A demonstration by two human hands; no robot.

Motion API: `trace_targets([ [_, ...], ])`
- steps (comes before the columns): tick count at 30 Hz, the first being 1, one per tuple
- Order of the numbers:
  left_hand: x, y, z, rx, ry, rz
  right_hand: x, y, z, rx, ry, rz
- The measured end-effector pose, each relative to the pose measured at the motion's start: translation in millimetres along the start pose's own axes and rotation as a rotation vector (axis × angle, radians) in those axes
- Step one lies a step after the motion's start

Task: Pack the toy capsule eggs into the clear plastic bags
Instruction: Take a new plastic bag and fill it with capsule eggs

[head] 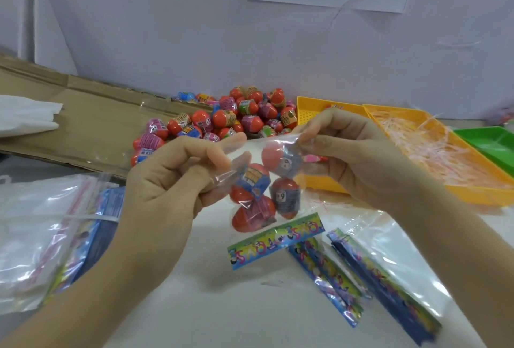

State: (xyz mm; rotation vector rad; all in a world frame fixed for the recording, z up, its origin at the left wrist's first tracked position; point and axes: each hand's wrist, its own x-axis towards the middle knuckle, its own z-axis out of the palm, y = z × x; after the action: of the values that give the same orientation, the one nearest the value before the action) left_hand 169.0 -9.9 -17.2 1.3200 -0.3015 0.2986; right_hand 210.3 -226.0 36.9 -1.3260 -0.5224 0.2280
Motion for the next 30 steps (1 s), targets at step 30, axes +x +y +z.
trace_targets([
  [30,1,2,4,0.226,0.356,0.069,-2,16,19,0.054,0.353,0.151],
])
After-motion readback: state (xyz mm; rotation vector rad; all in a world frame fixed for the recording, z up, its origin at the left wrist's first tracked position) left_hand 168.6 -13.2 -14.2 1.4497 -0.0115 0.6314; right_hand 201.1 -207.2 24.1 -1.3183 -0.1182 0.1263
